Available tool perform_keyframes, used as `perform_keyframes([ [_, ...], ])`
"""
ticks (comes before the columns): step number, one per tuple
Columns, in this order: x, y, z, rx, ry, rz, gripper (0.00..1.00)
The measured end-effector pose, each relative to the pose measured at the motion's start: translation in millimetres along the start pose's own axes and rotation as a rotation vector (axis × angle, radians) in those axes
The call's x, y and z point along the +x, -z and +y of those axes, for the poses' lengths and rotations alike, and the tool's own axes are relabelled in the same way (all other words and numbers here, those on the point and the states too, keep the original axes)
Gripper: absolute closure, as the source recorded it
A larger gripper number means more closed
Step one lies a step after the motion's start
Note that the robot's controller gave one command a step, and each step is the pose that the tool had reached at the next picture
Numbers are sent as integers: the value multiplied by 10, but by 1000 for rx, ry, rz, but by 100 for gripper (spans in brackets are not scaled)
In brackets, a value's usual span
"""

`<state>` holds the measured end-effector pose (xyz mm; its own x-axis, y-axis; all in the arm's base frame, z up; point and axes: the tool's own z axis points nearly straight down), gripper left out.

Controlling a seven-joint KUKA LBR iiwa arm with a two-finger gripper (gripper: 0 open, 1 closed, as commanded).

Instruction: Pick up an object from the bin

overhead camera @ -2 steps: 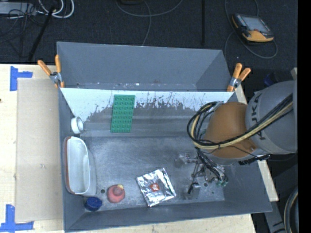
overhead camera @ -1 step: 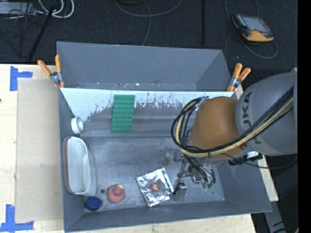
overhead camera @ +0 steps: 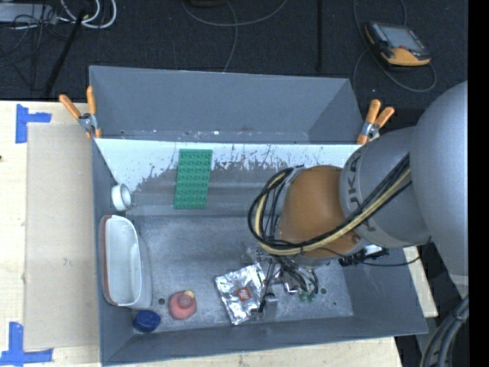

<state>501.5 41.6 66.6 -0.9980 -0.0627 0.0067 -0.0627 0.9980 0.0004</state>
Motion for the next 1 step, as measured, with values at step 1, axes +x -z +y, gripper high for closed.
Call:
perform_keyframes([
  [1,-11,30,0,1,3,-5,100],
])
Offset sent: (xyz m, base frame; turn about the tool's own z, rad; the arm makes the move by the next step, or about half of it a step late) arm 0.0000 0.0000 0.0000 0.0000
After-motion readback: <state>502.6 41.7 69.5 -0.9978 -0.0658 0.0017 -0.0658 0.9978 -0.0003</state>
